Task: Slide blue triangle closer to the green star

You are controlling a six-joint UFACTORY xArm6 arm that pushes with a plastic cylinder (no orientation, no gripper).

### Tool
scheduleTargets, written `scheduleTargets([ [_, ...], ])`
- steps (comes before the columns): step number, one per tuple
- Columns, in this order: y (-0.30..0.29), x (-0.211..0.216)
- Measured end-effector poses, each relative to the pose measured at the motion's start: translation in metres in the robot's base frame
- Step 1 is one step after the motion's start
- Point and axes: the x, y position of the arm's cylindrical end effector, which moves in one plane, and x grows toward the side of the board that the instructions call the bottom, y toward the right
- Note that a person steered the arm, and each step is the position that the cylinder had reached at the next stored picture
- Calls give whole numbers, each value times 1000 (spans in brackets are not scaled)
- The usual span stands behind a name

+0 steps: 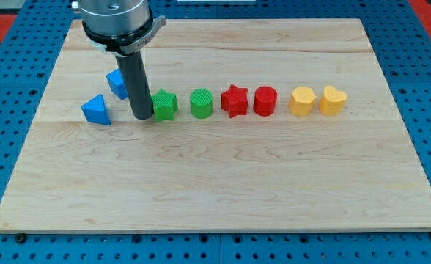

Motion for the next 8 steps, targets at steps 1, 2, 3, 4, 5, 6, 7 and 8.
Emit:
scheduleTargets([
  [1,2,0],
  [2,3,0],
  [3,3,0],
  [4,3,5],
  [5,-4,40],
  [6,-65,46],
  [7,-112,32],
  [8,-111,15],
])
